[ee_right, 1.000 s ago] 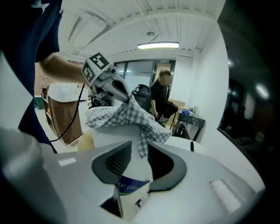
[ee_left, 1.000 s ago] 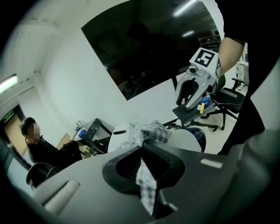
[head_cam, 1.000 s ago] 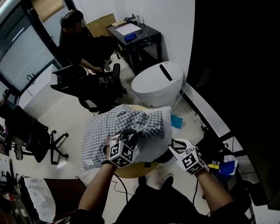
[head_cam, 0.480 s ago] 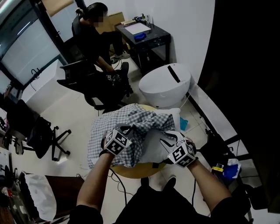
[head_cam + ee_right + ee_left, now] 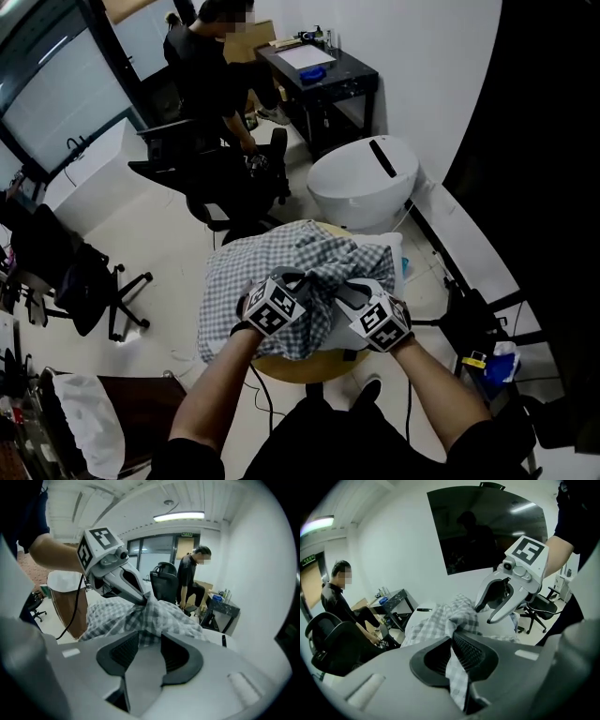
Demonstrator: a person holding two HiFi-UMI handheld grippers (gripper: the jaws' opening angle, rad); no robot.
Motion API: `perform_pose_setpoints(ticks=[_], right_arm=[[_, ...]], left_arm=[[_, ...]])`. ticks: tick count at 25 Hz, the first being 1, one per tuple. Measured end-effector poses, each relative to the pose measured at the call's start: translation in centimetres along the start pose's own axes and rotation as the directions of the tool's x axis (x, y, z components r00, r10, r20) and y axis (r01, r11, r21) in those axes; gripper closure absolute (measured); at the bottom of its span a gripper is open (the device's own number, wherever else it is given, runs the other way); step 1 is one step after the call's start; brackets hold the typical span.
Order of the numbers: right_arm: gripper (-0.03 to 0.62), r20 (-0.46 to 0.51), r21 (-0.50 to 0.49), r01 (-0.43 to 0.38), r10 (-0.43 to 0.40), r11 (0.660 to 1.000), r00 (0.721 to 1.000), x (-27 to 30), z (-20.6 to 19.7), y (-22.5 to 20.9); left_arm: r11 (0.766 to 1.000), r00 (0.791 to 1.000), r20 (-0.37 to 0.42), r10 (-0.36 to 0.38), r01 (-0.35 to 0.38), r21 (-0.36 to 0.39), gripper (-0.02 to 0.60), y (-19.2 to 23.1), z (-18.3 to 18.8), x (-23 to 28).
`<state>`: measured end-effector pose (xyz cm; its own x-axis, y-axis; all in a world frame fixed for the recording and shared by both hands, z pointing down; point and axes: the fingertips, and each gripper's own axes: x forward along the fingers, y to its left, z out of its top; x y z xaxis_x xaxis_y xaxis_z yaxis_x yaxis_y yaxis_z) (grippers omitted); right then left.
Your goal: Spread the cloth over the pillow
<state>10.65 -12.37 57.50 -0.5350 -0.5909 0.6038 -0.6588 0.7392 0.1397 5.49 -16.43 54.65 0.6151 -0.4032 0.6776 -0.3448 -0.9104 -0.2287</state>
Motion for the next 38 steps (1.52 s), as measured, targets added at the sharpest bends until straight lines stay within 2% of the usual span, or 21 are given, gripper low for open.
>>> perform_pose_setpoints(ticks=[2, 5, 8, 11, 12, 13, 14, 17, 20, 25, 27, 32, 38], right_arm=[[0.428, -0.021, -0.056, 0.060, -0.061, 0.997, 0.998, 0.2, -0.2, -0.1], [0.413, -0.015, -0.184, 0.155, -0.160, 0.971, 0.987, 0.3, 0.4, -0.2], [0.411, -0.013, -0.220, 0.177, -0.184, 0.959, 0.983, 0.7, 1.2, 0.4], [0.423, -0.037, -0.228, 0.188, -0.202, 0.955, 0.979, 1.5, 1.3, 0.6], [0.459, -0.044, -0.223, 0.197, -0.212, 0.955, 0.976, 1.7, 1.3, 0.6], [0.531, -0.048, -0.212, 0.208, -0.223, 0.955, 0.974, 1.7, 1.3, 0.6], [0.576, -0.048, -0.195, 0.222, -0.235, 0.955, 0.971, 1.5, 1.3, 0.6], [0.579, -0.043, -0.159, 0.265, -0.275, 0.951, 0.961, 0.0, 1.6, 0.3], [0.580, -0.049, -0.154, 0.292, -0.303, 0.944, 0.952, -2.7, 1.4, -0.1], [0.580, -0.070, -0.156, 0.342, -0.356, 0.927, 0.932, -8.6, -1.5, -0.5], [0.580, -0.081, -0.142, 0.366, -0.379, 0.920, 0.922, -10.7, -2.9, -0.8], [0.580, -0.104, -0.127, 0.391, -0.404, 0.912, 0.909, -14.6, -6.4, -1.4], [0.580, -0.112, -0.114, 0.416, -0.428, 0.902, 0.897, -18.5, -9.5, -2.9]], left_arm=[[1.000, 1.000, 0.013, -0.018, 0.018, 0.012, 0.572, -0.2, 0.0, -0.1], [0.998, 0.998, 0.027, -0.053, 0.052, 0.030, 0.572, -0.6, -0.2, -0.2], [0.996, 0.996, 0.043, -0.084, 0.082, 0.046, 0.572, -1.0, -0.3, -0.3], [0.991, 0.991, 0.058, -0.119, 0.115, 0.068, 0.572, -1.8, -0.2, -0.4], [0.989, 0.989, 0.063, -0.131, 0.126, 0.077, 0.572, -2.0, -0.2, -0.5], [0.987, 0.987, 0.068, -0.143, 0.137, 0.086, 0.572, -2.3, -0.2, -0.5], [0.985, 0.985, 0.074, -0.154, 0.147, 0.095, 0.572, -2.5, -0.2, -0.7], [0.976, 0.976, 0.106, -0.189, 0.175, 0.131, 0.560, -3.1, 0.4, -1.2], [0.962, 0.963, 0.143, -0.230, 0.203, 0.181, 0.505, -4.0, 1.4, -2.0], [0.942, 0.932, 0.212, -0.293, 0.244, 0.230, 0.441, -6.5, 3.5, -4.0], [0.940, 0.928, 0.222, -0.298, 0.245, 0.239, 0.437, -7.2, 3.9, -4.8], [0.947, 0.949, 0.180, -0.261, 0.215, 0.240, 0.437, -8.4, 3.0, -5.6], [0.965, 0.982, 0.057, -0.182, 0.167, 0.202, 0.437, -10.2, -1.2, -5.9]])
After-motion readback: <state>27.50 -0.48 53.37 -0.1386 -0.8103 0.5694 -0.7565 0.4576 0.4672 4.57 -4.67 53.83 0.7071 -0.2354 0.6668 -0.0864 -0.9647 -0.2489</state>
